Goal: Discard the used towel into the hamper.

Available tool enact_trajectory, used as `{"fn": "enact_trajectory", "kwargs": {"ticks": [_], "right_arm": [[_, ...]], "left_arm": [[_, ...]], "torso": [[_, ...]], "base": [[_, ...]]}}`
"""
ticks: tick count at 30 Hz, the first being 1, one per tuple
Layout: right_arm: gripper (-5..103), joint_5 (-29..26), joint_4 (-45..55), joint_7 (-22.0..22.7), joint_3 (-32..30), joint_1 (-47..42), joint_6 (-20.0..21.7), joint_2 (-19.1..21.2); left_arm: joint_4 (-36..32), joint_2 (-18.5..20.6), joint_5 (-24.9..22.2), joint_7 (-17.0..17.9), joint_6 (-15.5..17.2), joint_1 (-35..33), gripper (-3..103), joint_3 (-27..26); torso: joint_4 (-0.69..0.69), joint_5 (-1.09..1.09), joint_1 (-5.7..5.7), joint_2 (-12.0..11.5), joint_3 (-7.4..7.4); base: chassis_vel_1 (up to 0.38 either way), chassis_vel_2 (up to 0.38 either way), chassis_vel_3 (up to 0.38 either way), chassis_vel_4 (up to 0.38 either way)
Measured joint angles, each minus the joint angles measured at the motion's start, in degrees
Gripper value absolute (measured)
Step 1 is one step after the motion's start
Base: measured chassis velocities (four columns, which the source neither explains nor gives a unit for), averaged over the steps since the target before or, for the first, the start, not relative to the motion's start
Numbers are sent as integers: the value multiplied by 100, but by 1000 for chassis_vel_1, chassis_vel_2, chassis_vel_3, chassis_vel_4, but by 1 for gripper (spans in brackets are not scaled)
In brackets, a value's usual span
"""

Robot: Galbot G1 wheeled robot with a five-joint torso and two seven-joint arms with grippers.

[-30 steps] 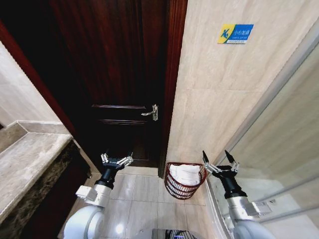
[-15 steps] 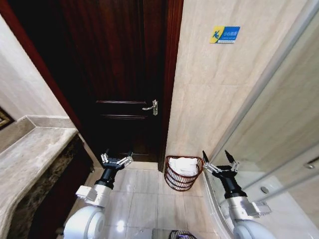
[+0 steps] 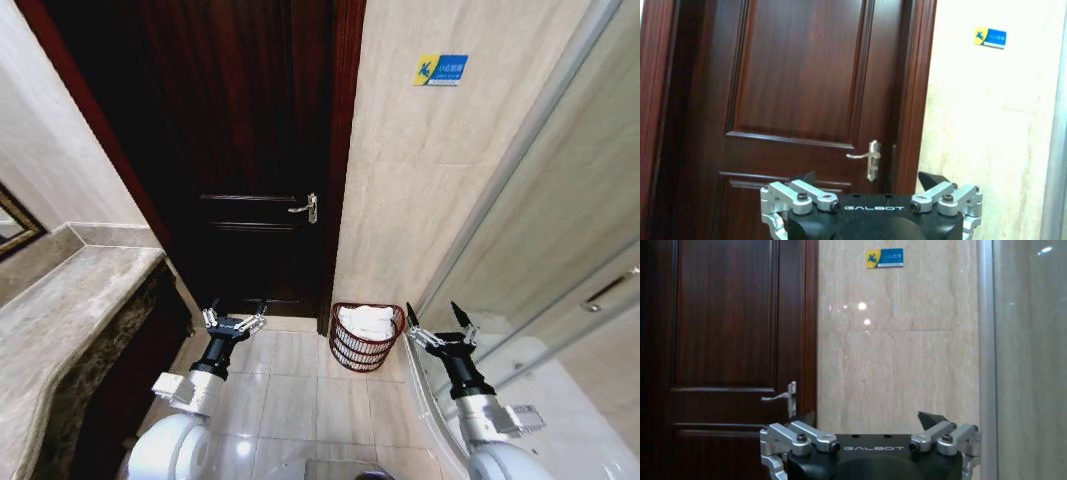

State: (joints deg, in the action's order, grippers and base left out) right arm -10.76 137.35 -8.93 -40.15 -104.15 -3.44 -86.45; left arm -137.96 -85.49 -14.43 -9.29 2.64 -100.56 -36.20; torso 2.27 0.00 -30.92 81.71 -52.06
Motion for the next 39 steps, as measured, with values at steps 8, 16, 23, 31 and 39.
{"fn": "enact_trajectory", "kwargs": {"ticks": [8, 16, 23, 31, 39], "right_arm": [[100, 0, 0, 0, 0, 0, 0, 0], [100, 0, 0, 0, 0, 0, 0, 0], [100, 0, 0, 0, 0, 0, 0, 0], [100, 0, 0, 0, 0, 0, 0, 0], [100, 0, 0, 0, 0, 0, 0, 0]], "left_arm": [[0, 0, 0, 0, 0, 0, 100, 0], [0, 0, 0, 0, 0, 0, 100, 0], [0, 0, 0, 0, 0, 0, 100, 0], [0, 0, 0, 0, 0, 0, 100, 0], [0, 0, 0, 0, 0, 0, 100, 0]], "torso": [[0, 0, 0, 0, 0], [0, 0, -1, 0, 0], [1, 0, 0, 0, 0], [0, -1, -1, 0, 0], [1, 0, -1, 0, 0]], "base": [[99, -94, -99, 95], [86, -80, -82, 80], [82, -76, -79, 95], [65, -70, -82, 72], [73, -78, -70, 77]]}}
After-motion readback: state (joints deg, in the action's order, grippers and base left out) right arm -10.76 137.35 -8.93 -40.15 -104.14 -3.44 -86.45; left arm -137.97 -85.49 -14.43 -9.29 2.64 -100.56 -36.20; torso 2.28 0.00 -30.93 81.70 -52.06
